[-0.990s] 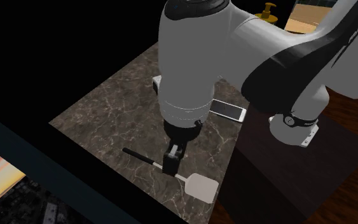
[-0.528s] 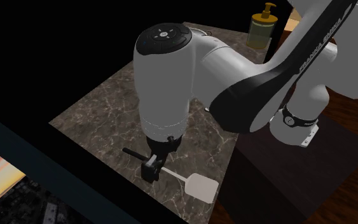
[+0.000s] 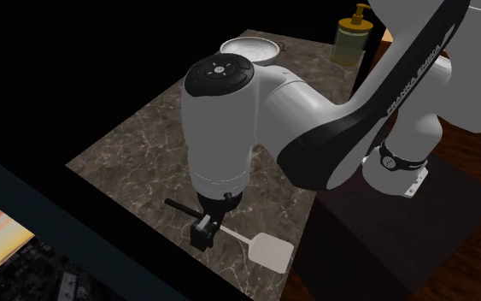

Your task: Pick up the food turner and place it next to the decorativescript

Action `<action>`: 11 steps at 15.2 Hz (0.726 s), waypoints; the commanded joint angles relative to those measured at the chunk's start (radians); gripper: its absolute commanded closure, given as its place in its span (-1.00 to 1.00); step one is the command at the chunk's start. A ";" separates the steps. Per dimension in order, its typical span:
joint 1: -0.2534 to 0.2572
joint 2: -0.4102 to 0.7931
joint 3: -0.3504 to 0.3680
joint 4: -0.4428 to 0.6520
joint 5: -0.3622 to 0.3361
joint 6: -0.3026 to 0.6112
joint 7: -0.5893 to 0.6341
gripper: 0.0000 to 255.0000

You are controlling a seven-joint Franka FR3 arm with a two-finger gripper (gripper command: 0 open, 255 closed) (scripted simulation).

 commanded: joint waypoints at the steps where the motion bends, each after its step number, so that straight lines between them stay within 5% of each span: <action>1: 0.000 0.000 0.000 0.000 0.000 0.000 0.000 -1.00; 3: 0.000 0.000 0.000 0.000 0.000 0.000 0.000 -1.00; 4: 0.000 0.000 0.000 0.000 0.000 0.000 0.000 1.00; 11: 0.000 0.000 0.000 0.000 0.000 0.000 0.000 1.00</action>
